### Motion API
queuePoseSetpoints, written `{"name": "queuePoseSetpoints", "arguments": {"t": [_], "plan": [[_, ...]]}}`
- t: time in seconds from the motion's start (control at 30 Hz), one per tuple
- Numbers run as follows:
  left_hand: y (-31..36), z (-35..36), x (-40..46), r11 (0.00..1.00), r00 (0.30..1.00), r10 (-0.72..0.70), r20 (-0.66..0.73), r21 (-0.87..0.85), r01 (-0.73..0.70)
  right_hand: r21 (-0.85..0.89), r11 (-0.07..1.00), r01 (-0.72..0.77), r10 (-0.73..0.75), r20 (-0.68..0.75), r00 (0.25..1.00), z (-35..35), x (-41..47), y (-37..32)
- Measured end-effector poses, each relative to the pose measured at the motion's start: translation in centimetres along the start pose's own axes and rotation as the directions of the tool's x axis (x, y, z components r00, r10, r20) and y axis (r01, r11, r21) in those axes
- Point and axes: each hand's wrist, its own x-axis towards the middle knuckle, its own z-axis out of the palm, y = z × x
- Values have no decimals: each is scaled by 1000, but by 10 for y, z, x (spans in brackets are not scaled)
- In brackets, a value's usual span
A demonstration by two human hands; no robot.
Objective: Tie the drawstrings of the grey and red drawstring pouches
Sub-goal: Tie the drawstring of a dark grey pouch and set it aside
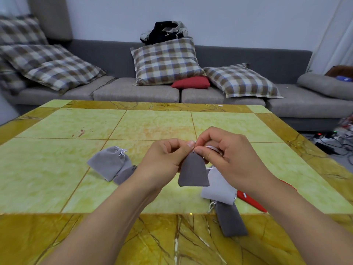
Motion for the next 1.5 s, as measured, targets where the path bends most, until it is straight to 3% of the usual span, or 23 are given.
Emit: {"name": "queuePoseSetpoints", "arguments": {"t": [0.17,0.27,0.43,0.5,0.63,0.77,1.1,1.33,1.5], "plan": [[2,-2,-1,992,989,-109,95,-56,115,-107,987,119,-125,-49,991,1,0,-2],[2,-3,-2,998,995,-62,73,24,60,-24,989,145,-147,-108,983,-4,1,-7],[1,-3,-1,972,999,40,28,232,-46,193,981,9,-14,21,1000,-12,0,-11],[2,-3,-1,981,999,47,27,187,-51,181,983,43,-40,-22,999,-9,-2,-11],[4,-2,-3,998,1000,5,-8,-56,-5,116,984,136,-119,-142,983,-3,-1,-12],[6,-2,-5,973,998,-63,-1,-225,61,54,984,170,-158,-177,971,-4,-1,-11],[11,-5,-9,991,988,-100,119,-80,110,-11,963,270,-270,-61,961,-11,2,-12],[19,-8,-12,990,968,-86,234,-90,110,104,986,134,-125,-84,989,-12,3,-9],[21,-10,-14,998,969,-43,243,64,28,161,986,42,-37,-31,999,-17,3,-7]]}}
